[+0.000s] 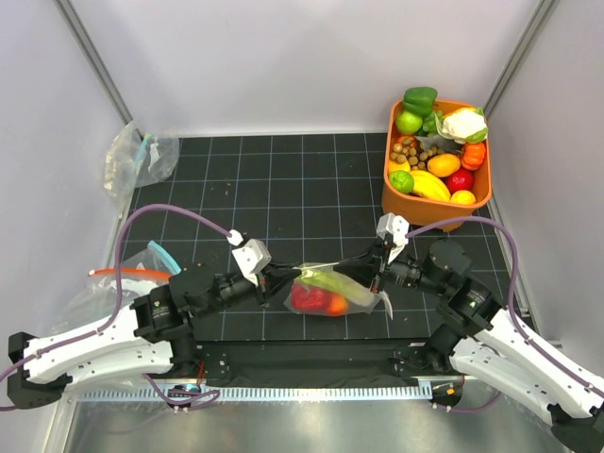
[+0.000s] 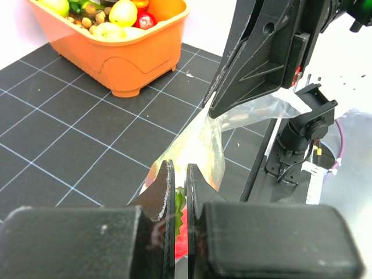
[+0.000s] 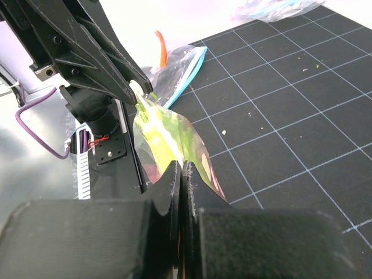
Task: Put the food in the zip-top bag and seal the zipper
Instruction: Zip the zipper food storage bag at the center of the board, then place the zipper food storage bag at the center of the board.
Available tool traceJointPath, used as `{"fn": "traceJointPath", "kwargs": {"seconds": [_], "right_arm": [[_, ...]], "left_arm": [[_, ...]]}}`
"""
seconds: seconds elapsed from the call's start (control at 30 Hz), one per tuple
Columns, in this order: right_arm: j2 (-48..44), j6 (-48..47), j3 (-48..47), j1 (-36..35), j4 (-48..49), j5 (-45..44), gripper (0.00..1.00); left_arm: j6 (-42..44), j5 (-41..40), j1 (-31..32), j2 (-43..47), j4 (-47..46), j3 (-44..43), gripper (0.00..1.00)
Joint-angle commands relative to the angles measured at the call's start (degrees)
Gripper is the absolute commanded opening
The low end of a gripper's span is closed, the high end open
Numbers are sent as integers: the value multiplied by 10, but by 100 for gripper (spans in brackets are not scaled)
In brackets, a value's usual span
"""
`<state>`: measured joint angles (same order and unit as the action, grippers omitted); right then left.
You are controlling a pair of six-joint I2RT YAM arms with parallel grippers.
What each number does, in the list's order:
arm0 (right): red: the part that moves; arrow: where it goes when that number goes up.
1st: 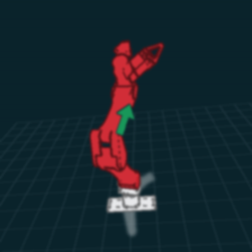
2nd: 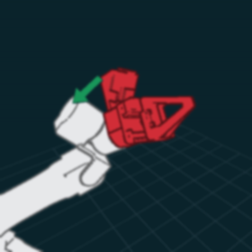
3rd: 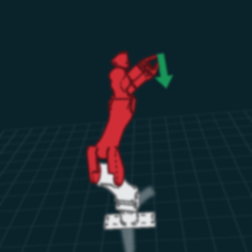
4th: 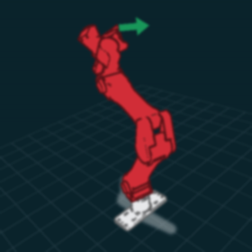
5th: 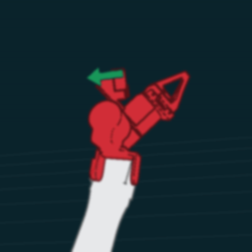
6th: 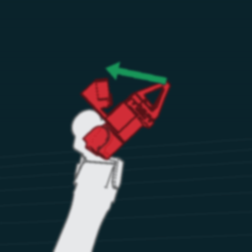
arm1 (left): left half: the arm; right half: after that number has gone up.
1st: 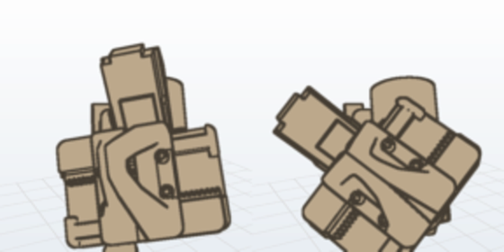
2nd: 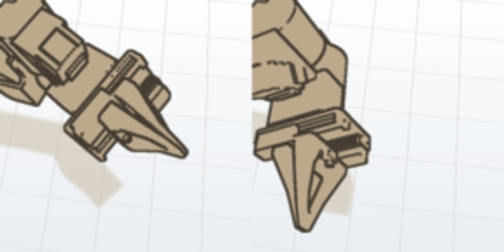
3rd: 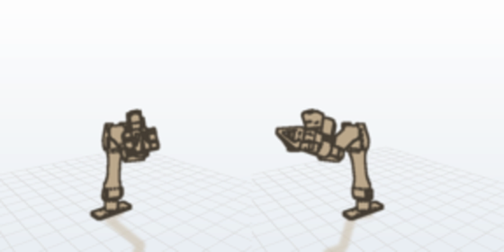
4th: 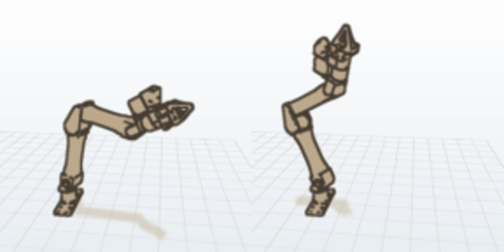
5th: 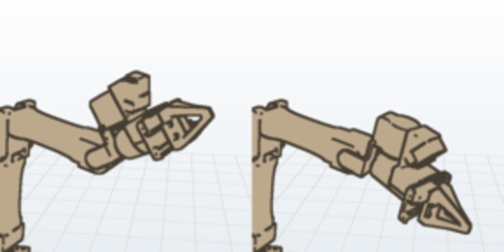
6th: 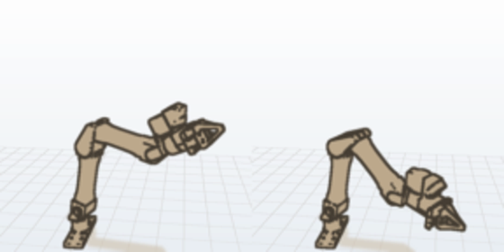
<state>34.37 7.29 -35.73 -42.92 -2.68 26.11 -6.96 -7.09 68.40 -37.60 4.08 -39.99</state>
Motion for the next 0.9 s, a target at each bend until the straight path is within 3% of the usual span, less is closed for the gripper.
{"fn": "traceJointPath", "kwargs": {"seconds": [0.0, 0.1, 0.13, 0.2, 0.23, 0.27, 0.33, 0.43, 0.7, 0.87], "right_arm": [[-26, -9, -6, 22, -6, -131, 1], [-18, -11, -8, 22, -4, -113, 1], [-15, -13, -8, 22, 0, -99, 1], [-10, -13, -9, 22, 10, -66, 1], [-3, -11, -10, 22, 12, -58, 1], [1, -10, -12, 22, 12, -53, 1], [6, -10, -14, 22, 14, -47, 1], [3, -3, -11, 22, 17, -67, 1], [6, 15, -2, 22, 24, -120, 1], [30, 23, -1, 23, 48, -164, 1]], "left_arm": [[6, -101, -10, 42, 43, 4, 0], [7, -100, -10, 40, 39, 5, 0], [8, -88, -10, 35, 35, 6, 6], [10, -81, -11, 32, 32, 6, 24], [11, -78, -10, 29, 30, 6, 44], [11, -77, -10, 27, 30, 6, 53], [10, -81, -10, 30, 23, 10, 70], [4, -115, -11, 45, 13, 18, 83], [-22, -291, -11, 138, -21, 78, 89], [-26, -340, -11, 183, -25, 95, 90]]}}
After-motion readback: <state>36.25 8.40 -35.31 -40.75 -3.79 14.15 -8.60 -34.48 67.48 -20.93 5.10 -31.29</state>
